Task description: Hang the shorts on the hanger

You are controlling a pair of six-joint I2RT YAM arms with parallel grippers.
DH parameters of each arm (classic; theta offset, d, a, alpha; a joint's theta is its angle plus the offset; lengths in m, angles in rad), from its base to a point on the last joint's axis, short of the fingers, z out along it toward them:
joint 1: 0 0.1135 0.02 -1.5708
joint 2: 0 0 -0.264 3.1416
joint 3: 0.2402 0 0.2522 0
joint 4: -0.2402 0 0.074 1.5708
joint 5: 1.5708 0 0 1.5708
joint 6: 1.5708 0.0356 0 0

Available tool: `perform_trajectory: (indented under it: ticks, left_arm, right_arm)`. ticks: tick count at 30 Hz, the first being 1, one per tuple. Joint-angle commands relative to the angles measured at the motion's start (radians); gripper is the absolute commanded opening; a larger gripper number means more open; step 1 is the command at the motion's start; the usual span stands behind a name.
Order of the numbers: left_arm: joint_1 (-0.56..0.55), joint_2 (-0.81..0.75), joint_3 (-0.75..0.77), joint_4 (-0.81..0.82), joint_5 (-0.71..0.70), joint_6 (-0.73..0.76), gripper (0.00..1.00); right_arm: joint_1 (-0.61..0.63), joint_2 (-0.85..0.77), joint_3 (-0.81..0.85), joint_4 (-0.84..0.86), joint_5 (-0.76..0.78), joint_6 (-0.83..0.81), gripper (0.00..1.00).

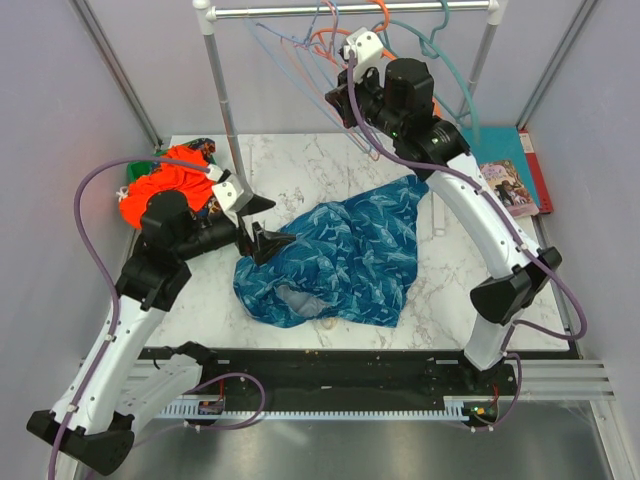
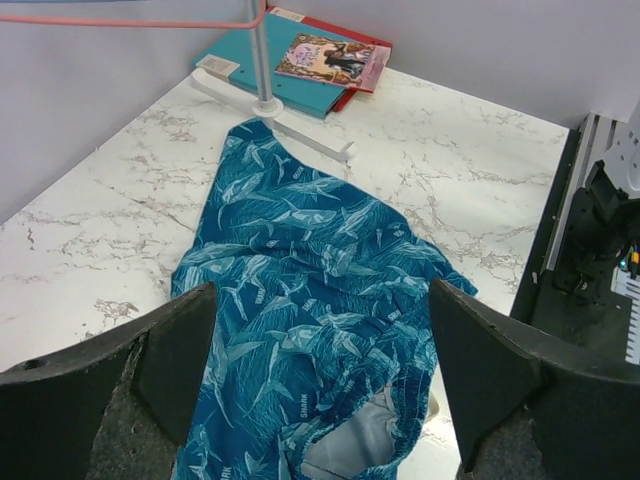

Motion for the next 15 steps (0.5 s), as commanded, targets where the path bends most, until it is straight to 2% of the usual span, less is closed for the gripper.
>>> perform_trajectory:
  ticks: [1, 8, 15]
  left_arm:
    - [0.006, 0.011, 0.019, -0.030, 0.029, -0.031, 0.93]
    - [0.007, 0.020, 0.016, -0.082, 0.078, -0.025, 0.94]
    - [0.013, -0.032, -0.025, -0.132, 0.098, -0.024, 0.93]
  right_arm:
    - [-0.003, -0.101, -0.074, 0.025, -0.037, -0.011, 0.00]
    - [-0.003, -0.265, -0.301, -0.039, -0.098, -0.068, 0.00]
    - [-0.003, -0.457, -0.468, -0.280, -0.259, -0.169, 0.00]
